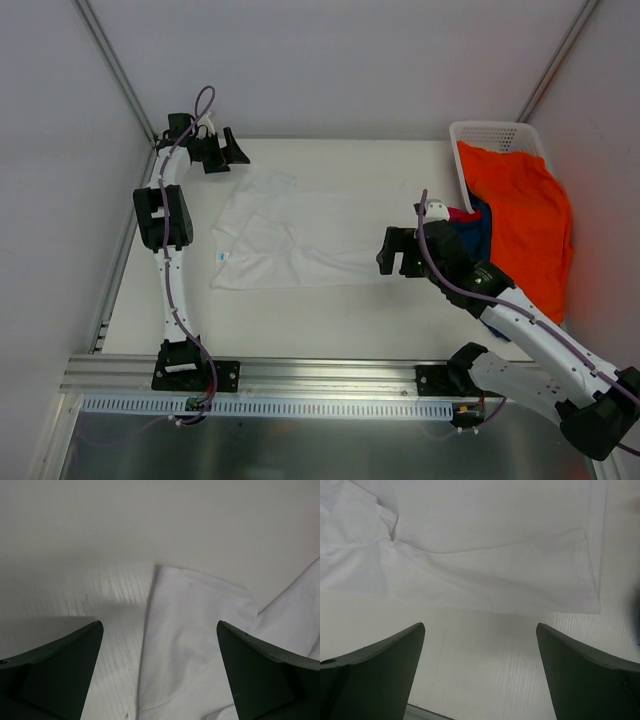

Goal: Fold and stack the t-shirts
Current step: Grap the side of the flattened tshirt furthest away from the robot with both arms

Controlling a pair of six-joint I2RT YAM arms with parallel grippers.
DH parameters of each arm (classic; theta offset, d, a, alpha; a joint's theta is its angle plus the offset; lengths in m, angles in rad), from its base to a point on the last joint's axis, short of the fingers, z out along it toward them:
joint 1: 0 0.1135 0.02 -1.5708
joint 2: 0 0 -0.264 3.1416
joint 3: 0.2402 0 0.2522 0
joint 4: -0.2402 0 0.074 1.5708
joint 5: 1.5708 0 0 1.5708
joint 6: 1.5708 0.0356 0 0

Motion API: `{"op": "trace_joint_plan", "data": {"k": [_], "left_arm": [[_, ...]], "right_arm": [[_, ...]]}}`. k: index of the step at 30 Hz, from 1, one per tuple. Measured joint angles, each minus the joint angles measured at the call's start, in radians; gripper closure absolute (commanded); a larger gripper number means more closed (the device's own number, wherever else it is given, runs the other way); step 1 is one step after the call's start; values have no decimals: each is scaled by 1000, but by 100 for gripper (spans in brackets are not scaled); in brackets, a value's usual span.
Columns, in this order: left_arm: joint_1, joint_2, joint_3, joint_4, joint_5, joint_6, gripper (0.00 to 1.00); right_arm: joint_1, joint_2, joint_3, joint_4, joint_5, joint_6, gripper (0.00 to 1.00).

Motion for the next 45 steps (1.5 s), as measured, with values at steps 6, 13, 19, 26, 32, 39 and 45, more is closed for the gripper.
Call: {"op": "trace_joint_plan", "data": {"k": [6,13,19,26,32,39,45], "left_arm": [[0,1,3,-6,20,-16,1],[0,23,91,-6,86,-106,1],[-6,58,108,-1,89,-182,1],[-13,74,97,-4,62,-256,2],[-40,74,97,-3,49,-303,7],[-119,77,86,-4,36,-323,25],[-144,77,66,5,31,-321,47]], "right_arm": [[0,-34,19,-18,3,0,1],[0,-60,29,-35,11,0,1],[0,-74,29,-50,11,0,1],[0,-113,30,-63,11,-1,1],[0,-134,35,-72,17,-8,1],[0,-163,35,-74,26,-8,1],[0,-206,35,-95,36,-8,1]]}}
